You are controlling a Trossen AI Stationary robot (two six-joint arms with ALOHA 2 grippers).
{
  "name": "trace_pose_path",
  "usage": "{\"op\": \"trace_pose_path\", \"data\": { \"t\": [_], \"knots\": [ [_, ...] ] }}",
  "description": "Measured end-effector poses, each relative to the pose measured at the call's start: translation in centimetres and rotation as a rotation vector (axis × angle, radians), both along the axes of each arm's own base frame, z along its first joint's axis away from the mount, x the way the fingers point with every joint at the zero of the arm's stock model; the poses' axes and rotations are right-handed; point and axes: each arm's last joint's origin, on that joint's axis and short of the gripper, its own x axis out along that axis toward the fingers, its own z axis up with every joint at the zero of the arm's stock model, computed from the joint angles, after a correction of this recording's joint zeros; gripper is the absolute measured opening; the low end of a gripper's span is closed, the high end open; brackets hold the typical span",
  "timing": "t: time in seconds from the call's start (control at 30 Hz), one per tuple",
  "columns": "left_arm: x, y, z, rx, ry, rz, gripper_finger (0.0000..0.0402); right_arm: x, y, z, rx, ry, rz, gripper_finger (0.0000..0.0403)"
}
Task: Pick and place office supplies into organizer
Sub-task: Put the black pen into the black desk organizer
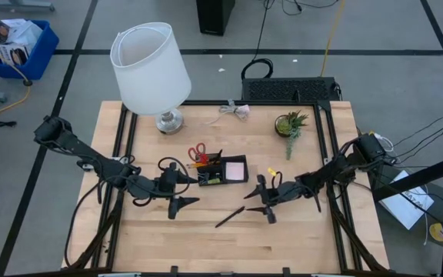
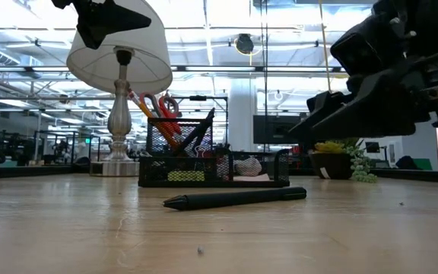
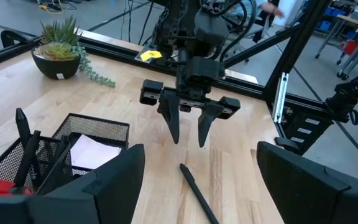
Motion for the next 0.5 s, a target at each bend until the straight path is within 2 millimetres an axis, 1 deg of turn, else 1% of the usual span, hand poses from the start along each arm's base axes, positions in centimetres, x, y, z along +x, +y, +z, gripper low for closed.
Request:
{"op": "trace_pose_path", "data": {
  "t": [0.13,0.4,0.5],
  "knots": [
    [0.0,0.0,0.0,0.002,0.000,-0.001,0.0313,-0.2,0.1,-0.4,-0.033,0.035,0.013,0.0196],
    [0.0,0.0,0.0,0.001,0.000,0.000,0.0319,-0.1,0.1,-0.3,0.015,0.034,0.021,0.0196],
    [0.0,0.0,0.0,-0.001,0.000,0.000,0.0319,-0.1,0.1,-1.1,0.011,0.060,0.019,0.0196]
  ]
}}
